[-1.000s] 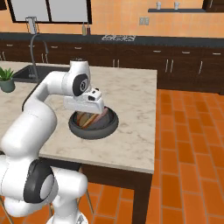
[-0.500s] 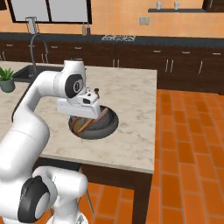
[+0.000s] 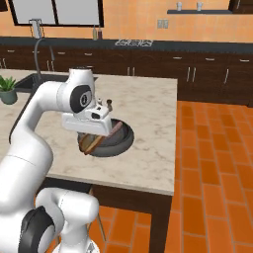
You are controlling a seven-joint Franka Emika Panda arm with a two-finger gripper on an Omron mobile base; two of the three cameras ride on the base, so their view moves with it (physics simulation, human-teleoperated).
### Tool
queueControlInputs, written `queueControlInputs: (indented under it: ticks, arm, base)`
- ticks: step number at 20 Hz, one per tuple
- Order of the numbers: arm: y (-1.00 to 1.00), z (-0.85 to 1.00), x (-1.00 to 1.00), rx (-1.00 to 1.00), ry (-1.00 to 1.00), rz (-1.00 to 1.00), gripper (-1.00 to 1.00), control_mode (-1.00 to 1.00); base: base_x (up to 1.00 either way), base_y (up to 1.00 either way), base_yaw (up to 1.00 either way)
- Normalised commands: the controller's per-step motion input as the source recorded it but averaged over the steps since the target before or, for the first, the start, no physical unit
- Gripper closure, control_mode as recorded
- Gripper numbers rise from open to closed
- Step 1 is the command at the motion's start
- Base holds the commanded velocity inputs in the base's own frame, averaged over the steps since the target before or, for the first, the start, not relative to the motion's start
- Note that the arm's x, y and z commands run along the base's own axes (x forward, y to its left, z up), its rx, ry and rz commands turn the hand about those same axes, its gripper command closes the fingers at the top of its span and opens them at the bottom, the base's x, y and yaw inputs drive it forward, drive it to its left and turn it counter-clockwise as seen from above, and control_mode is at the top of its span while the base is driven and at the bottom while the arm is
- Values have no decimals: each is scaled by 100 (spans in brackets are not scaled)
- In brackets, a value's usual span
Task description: Place one bun and one sausage from the bowl on each plate.
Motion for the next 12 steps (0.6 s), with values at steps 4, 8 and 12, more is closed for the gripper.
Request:
queueControlInputs:
  ticks: [4, 8, 12]
  arm:
    - [0, 0, 0, 0, 0, 0, 100, 100]
    - [0, 0, 0, 0, 0, 0, 100, 100]
    - [0, 0, 0, 0, 0, 0, 100, 100]
  base:
    - [-84, 37, 0]
    - [-23, 100, 0]
    - [3, 100, 0]
